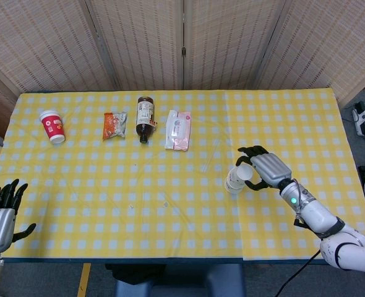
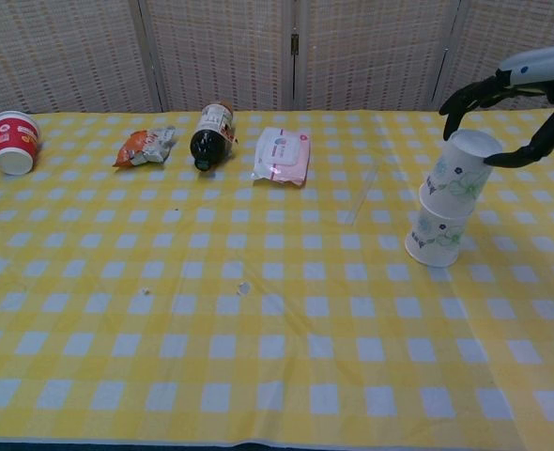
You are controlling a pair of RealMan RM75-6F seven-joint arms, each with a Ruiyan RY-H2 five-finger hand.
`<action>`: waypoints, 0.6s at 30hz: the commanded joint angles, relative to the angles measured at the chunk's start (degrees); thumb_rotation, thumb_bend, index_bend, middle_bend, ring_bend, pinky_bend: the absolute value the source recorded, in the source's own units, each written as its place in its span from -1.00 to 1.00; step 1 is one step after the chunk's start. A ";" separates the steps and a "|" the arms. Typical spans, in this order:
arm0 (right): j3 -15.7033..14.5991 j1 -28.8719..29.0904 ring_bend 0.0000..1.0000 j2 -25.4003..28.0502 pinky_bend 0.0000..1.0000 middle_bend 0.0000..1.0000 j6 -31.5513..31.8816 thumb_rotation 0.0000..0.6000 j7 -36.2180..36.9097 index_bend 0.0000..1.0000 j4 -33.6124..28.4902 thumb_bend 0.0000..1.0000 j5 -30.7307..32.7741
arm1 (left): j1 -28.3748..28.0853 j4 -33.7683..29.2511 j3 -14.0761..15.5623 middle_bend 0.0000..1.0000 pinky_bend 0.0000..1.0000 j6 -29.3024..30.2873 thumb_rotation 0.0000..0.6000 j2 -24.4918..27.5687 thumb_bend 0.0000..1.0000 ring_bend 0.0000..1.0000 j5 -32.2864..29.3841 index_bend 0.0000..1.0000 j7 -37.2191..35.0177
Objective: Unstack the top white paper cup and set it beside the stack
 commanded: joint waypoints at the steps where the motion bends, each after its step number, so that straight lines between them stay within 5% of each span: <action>1: 1.07 -0.62 -0.83 2.62 -1.00 -0.76 1.66 1.00 0.89 -0.26 -2.97 -0.14 -1.86 | 0.03 -0.07 0.02 -0.97 -1.00 0.03 1.00 0.04 -0.55 -0.96 0.04 -0.80 -0.02; 8: 2.09 1.05 -0.82 2.30 -1.00 -0.75 0.89 1.00 0.74 -0.26 -4.14 -0.14 -2.59 | 0.04 -0.17 0.19 -0.97 -1.00 -0.04 1.00 -0.07 -0.55 -0.96 0.22 -0.80 0.07; 18: 1.06 6.72 -0.82 -7.54 -1.00 -0.75 -4.60 1.00 -2.57 -0.26 3.34 -0.14 2.29 | 0.34 0.58 0.34 -0.97 -1.00 -0.10 1.00 -0.37 -0.55 -0.96 -0.14 -0.80 -0.62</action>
